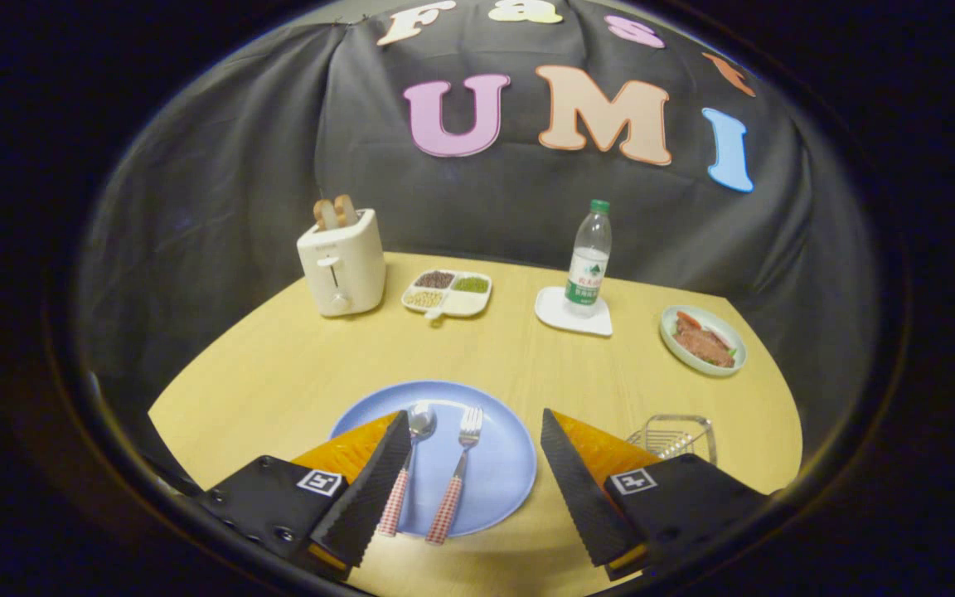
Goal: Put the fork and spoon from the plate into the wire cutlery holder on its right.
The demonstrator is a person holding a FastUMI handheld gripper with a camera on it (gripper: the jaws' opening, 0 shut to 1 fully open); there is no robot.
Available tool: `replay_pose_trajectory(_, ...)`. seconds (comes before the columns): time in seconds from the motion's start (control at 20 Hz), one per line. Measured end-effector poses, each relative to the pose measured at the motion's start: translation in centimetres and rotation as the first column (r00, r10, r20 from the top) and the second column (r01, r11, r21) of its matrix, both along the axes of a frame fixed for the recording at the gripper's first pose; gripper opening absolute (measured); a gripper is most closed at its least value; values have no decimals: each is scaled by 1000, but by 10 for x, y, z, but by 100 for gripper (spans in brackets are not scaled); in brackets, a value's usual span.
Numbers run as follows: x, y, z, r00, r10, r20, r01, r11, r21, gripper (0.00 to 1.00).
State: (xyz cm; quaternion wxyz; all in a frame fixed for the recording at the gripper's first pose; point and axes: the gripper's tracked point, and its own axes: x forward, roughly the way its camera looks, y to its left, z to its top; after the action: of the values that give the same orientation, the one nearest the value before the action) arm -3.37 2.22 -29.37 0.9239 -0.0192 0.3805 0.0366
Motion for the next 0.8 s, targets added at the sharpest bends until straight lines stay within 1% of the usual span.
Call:
replay_pose_trajectory(0.2,-8,2,-28,996,2,-87,-1,1000,15,100)
replay_pose_trajectory(0.45,-23,8,-56,982,59,-177,-64,998,-21,100)
replay_pose_trajectory(0.6,-31,13,-67,970,90,-225,-99,995,-26,90)
replay_pose_trajectory(0.7,-33,9,-74,967,88,-241,-103,993,-53,84)
replay_pose_trajectory(0.8,-37,9,-76,962,88,-260,-104,993,-48,77)
